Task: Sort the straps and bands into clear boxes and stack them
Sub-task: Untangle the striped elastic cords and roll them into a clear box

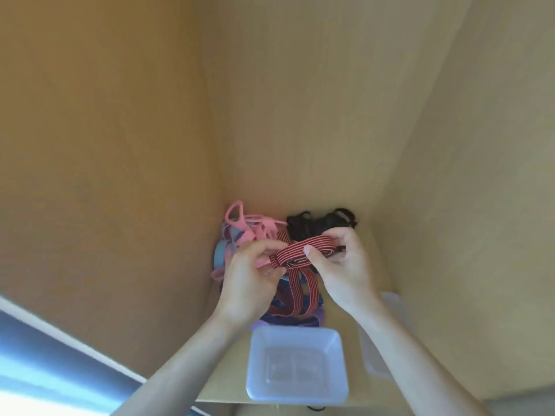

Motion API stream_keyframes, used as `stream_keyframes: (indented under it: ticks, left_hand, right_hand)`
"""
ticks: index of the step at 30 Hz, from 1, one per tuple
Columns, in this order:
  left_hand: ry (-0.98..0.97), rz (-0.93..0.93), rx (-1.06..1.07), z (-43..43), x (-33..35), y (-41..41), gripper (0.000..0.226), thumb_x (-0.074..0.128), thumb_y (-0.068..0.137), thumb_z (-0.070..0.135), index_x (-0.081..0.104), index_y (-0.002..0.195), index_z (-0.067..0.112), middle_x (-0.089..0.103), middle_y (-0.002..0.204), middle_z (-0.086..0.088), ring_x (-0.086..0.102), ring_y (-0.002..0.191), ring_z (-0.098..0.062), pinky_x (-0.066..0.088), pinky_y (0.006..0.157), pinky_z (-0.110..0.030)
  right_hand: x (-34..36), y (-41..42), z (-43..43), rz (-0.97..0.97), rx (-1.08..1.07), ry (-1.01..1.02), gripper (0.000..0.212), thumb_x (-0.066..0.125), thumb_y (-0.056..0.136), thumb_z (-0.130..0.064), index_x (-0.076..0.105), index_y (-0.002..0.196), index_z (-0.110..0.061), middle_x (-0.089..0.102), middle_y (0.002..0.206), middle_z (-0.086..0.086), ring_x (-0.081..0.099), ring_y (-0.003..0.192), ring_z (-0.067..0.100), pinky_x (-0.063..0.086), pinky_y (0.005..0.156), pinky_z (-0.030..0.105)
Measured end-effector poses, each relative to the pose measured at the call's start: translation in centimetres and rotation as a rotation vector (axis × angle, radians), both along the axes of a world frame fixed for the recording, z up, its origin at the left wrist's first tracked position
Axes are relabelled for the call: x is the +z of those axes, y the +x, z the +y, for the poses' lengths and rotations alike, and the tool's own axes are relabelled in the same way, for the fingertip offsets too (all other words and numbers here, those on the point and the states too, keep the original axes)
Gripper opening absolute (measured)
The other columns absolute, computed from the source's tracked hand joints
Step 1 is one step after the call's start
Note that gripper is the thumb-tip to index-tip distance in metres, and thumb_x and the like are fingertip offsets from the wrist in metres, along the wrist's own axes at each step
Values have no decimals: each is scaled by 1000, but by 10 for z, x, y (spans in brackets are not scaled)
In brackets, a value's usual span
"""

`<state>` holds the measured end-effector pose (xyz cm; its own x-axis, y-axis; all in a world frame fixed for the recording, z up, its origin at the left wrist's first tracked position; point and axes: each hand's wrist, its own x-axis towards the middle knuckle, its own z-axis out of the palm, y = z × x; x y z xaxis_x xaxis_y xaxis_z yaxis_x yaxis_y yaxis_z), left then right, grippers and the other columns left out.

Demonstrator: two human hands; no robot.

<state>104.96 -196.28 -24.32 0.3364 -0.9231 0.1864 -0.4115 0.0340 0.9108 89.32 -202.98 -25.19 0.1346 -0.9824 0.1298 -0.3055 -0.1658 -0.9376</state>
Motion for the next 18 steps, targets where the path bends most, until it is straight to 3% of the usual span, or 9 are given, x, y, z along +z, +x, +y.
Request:
stream_keyframes:
  ticks: [4,6,10,12,14,16,18]
  left_hand:
    - [73,-14,26,25,-43,7,45,76,78,-10,71,96,31,71,102,9,64,91,9,49,74,-4]
    - [110,-2,19,37,-62,9,42,77,78,-10,73,96,28,72,100,9,67,91,6,51,74,-7]
    - [193,7,-16,53,-89,11,40,75,80,-7,72,97,29,71,99,15,65,94,3,54,79,-12]
    - [206,-28,-67,59,-97,13,36,73,81,-6,73,100,24,71,101,12,64,96,2,55,80,-13]
    - [204,-78,-117,61,-103,18,36,72,82,-7,72,102,22,69,103,12,63,98,1,53,80,-11]
    - [196,-125,-133,61,-108,24,34,70,82,-8,72,106,16,67,103,13,61,98,2,52,82,-10]
    - [183,-158,-143,61,-109,29,34,69,82,-9,72,107,13,66,102,14,61,97,2,51,83,-10]
  right_hand:
    - [-43,2,28,4,13,171,38,75,66,-56,55,96,-44,70,94,-9,70,72,14,59,75,43]
    - [-62,-3,40,-1,6,244,41,76,62,-59,57,96,-45,73,91,-12,72,74,17,60,77,50]
    - [-85,-11,61,-8,-20,338,41,81,58,-57,60,92,-47,73,89,-7,73,71,18,61,77,48]
    - [-92,-15,69,9,-8,364,39,84,61,-51,62,92,-43,74,90,-6,74,71,20,61,75,42]
    - [-96,-18,72,40,23,370,30,87,74,-29,66,94,-35,75,91,-6,75,74,18,61,75,34]
    - [-100,-24,71,107,88,360,28,80,84,-9,68,95,-32,76,92,-8,74,79,10,56,74,20]
    - [-101,-29,70,210,180,326,33,74,87,-4,68,95,-35,76,91,-15,72,83,3,51,75,12]
